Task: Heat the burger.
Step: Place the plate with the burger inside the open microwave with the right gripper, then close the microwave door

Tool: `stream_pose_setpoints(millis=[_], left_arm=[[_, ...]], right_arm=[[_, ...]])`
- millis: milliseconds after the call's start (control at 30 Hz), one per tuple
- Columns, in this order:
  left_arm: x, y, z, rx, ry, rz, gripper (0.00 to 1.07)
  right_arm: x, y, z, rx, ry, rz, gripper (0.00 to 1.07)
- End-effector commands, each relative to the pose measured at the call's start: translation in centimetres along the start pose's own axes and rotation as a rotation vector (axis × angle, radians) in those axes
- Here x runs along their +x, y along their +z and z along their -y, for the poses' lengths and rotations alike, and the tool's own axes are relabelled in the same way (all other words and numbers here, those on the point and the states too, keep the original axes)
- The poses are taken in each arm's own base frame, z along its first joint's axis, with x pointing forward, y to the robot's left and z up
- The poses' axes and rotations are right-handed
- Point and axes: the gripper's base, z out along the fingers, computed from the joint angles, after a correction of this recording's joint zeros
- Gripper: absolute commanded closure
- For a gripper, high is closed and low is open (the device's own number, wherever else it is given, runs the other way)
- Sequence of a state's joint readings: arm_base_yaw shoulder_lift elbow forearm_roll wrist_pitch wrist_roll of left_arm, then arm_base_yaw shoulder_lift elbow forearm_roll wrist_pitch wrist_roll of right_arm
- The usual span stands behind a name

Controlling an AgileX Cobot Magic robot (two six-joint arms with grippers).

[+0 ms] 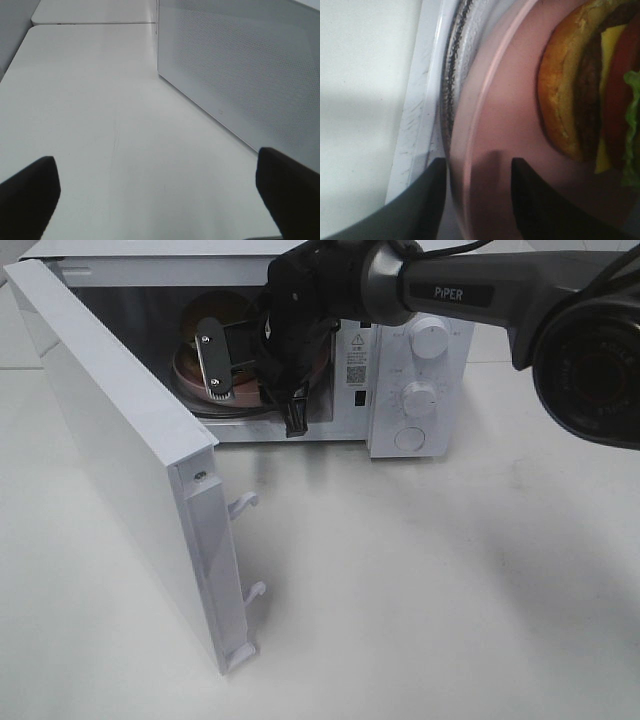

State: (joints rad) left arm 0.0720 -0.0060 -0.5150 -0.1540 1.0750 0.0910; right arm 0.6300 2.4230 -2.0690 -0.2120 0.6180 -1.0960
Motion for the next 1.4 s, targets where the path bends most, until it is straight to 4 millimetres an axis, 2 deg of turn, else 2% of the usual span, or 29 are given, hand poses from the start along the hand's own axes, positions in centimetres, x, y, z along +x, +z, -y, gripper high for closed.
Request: stream_pose_setpoints(millis=[33,300,533,600,800,1333,1400], left_arm=[[0.0,-0.2,0.1,0.002,-0.003,0.025,0.07],[0.0,-0.2,0.1,0.002,-0.003,0.025,0.07],[0.0,-0.2,0.1,0.002,-0.003,0.025,0.07],[0.0,-0.2,0.1,0.002,-0.003,0.025,0.07],[0.0,-0.2,0.1,0.002,-0.003,0.025,0.07],[0.0,-0.2,0.1,0.002,-0.003,0.025,0.07],[0.0,-0.2,0.1,0.002,-0.003,0.025,0.07]], right_arm=[[0.0,-0.2,0.1,0.012,0.0,0.001,0.57],[-0.1,-0.8,-0.3,0.049,-0.022,0.046,0.52],[0.1,-2.0,-1.3,0.051,0.008,0.083,0.41],[0.3,-2.6,-2.1,0.042,0.011,0.087,0.37],[0.9,-3.8,-3.5,0.045,0.01,0.102,0.35],[3.3,-9.1,-7.9,0.054,0.023,0.118,0.35],[4.1,-10.4,-9.2,0.046,0.033,0.115,0.35]])
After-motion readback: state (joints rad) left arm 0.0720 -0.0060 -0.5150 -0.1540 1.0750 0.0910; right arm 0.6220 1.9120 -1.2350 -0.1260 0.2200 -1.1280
